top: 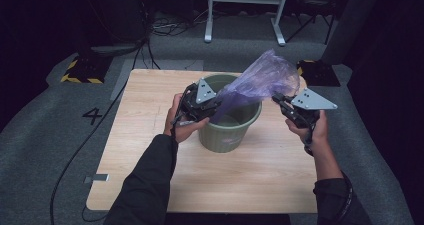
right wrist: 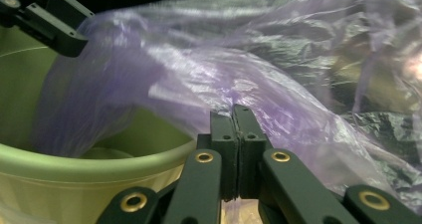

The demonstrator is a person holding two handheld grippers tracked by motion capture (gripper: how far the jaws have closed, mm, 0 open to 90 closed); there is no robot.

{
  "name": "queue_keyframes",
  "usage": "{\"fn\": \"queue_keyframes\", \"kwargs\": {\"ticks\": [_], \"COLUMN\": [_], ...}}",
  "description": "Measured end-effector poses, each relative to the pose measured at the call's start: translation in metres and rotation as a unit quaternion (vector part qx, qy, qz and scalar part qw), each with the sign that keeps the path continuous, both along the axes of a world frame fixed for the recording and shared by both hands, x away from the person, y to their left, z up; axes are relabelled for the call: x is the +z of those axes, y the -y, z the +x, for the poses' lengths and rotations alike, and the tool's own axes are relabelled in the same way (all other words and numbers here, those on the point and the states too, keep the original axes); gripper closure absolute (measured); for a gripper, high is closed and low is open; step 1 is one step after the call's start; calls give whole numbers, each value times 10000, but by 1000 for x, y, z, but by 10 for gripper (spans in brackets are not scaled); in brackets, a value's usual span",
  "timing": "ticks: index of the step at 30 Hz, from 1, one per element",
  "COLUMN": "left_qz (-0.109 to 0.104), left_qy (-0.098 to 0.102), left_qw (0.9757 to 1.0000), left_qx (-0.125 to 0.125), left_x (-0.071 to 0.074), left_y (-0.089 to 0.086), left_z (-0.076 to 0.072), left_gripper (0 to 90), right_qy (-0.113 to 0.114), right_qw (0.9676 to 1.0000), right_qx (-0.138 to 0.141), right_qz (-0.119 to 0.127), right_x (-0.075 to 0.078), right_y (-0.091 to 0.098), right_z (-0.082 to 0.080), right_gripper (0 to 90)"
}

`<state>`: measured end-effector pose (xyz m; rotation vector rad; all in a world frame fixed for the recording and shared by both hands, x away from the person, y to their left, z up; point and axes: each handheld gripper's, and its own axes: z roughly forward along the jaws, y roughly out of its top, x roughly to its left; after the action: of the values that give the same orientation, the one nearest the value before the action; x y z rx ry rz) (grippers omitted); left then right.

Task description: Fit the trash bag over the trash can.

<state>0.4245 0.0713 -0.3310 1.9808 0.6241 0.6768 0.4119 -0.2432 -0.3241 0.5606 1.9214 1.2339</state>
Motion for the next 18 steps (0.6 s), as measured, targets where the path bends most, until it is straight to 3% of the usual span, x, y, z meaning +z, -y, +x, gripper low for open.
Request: {"fn": "queue_keyframes", "kwargs": {"ticks": [4, 7, 12, 16, 18], "left_qz": [-127, -176, -167, 117, 184], "left_qy": [31, 50, 47, 140, 138], "left_qw": [9998, 9994, 9973, 9979, 9984], "left_qx": [-127, -301, -720, -626, -516], "left_x": [7, 11, 16, 18, 18], "left_y": [2, 8, 26, 43, 48], "left_z": [-5, -9, -20, -25, -24], "left_gripper": [437, 357, 317, 321, 386], "right_qy": [131, 207, 290, 358, 416], "right_qw": [9999, 9998, 9990, 9980, 9973], "right_qx": [-26, 56, 299, 511, 579], "right_qz": [-27, -45, -133, -100, -187], "right_x": [7, 11, 14, 19, 21], "right_y": [4, 2, -12, -23, -28], "right_z": [-5, -10, -18, -25, -29], "right_gripper": [900, 900, 900, 900, 900]}}
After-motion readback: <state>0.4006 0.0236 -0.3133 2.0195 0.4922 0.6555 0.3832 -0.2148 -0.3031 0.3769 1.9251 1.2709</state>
